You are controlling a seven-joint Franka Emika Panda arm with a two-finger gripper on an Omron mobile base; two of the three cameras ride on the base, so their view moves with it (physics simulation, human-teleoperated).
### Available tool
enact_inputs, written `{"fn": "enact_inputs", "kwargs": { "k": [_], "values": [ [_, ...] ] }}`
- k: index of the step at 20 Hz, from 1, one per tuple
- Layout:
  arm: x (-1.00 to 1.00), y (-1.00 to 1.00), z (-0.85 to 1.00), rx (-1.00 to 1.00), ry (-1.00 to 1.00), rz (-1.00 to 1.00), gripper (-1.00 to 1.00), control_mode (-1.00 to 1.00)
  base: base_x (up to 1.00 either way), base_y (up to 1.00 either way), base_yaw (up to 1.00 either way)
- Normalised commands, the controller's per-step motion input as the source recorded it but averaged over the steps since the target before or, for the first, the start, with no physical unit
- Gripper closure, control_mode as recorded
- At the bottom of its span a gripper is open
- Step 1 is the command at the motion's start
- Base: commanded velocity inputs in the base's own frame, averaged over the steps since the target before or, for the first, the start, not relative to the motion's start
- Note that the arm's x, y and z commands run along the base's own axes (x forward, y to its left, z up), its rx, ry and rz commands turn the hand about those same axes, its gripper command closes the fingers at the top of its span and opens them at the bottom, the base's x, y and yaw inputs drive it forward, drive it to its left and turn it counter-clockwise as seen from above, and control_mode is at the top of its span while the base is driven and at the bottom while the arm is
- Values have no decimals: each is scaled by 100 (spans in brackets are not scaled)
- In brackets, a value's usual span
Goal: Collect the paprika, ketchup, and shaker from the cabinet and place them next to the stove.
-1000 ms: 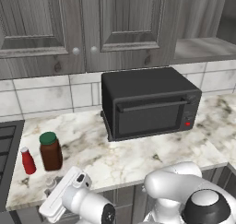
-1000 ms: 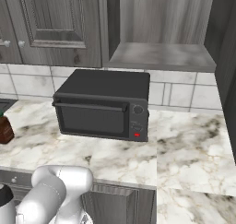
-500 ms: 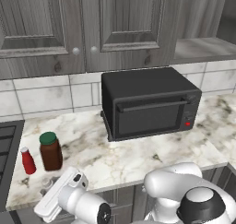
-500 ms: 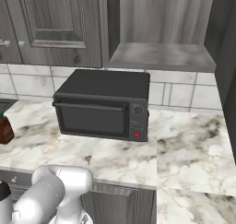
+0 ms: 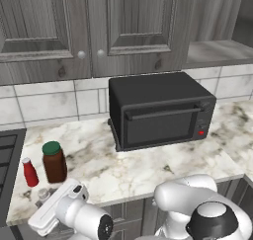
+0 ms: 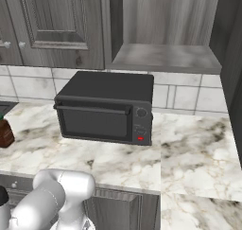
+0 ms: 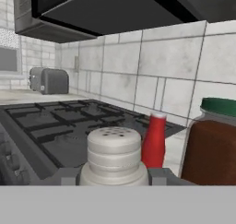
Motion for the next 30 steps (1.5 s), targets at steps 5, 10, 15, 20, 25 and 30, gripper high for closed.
{"fn": "enact_inputs", "kwargs": {
  "k": [5,10,15,20,25,30],
  "values": [
    [30,-1,-12,13,2,3,100,-100,0,0,0],
    [34,-12,-21,6,0,0,100,-100,0,0,0],
    [20,-17,-18,2,0,0,100,-100,0,0,0],
    [5,-19,-8,2,-4,0,100,-100,0,0,0],
    [9,-13,-5,3,-4,0,100,-100,0,0,0],
    [17,-10,-9,5,-3,0,100,-100,0,0,0]
  ]
}}
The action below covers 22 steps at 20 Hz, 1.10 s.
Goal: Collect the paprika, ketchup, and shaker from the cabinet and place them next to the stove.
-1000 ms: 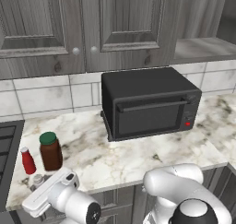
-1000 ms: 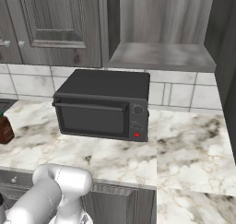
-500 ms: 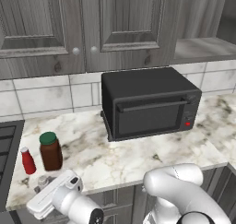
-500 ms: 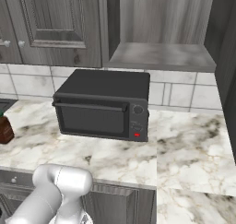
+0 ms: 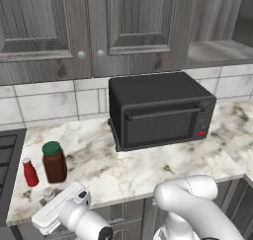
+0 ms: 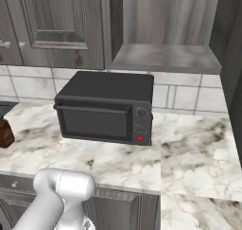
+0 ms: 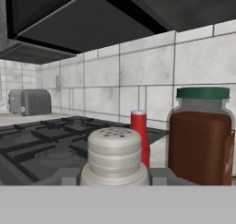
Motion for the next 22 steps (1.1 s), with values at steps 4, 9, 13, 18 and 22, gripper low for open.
{"fn": "enact_inputs", "kwargs": {
  "k": [4,9,13,18,22],
  "values": [
    [28,-6,-11,6,-3,0,100,-100,0,0,0],
    [33,-5,-12,6,-2,0,100,-100,0,0,0],
    [27,-1,-17,4,-2,0,100,-100,0,0,0],
    [21,0,-22,2,-2,0,100,-100,0,0,0],
    [26,0,-20,1,0,0,100,-100,0,0,0]
  ]
}}
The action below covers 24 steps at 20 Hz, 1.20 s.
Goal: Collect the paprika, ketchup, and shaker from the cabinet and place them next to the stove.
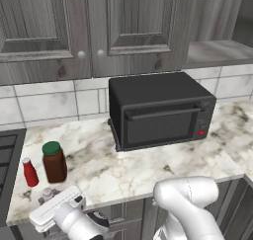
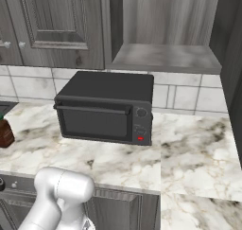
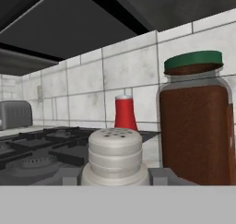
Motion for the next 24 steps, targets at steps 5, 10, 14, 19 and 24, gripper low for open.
{"fn": "enact_inputs", "kwargs": {
  "k": [5,10,14,19,24],
  "values": [
    [26,0,-10,1,0,0,100,-100,0,0,0],
    [18,0,-3,0,0,-1,100,-100,0,0,0],
    [10,3,0,0,0,-4,100,-100,0,0,0],
    [10,5,0,0,0,-4,100,-100,0,0,0],
    [12,3,-10,0,0,-2,-100,-100,0,0,0]
  ]
}}
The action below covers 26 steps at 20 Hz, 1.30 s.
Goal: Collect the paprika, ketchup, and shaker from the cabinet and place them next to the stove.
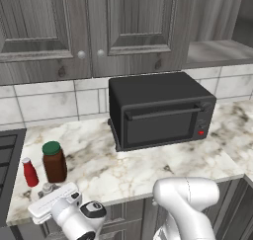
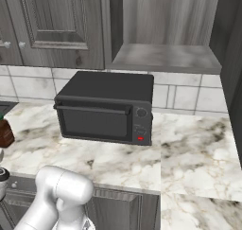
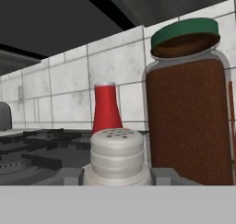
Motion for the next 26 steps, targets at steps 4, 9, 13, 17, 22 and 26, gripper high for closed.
{"fn": "enact_inputs", "kwargs": {
  "k": [4,9,13,17,22,26],
  "values": [
    [8,0,-17,0,0,-1,-100,-100,0,0,0],
    [0,0,-8,0,0,-2,-100,-100,0,0,0],
    [-17,0,1,0,0,-5,-100,-100,0,0,0],
    [-41,-1,22,0,-2,-6,-100,-100,0,0,0],
    [-59,0,33,1,-4,-6,-100,-100,0,0,0],
    [-49,-1,50,2,-6,-7,-100,-100,0,0,0]
  ]
}}
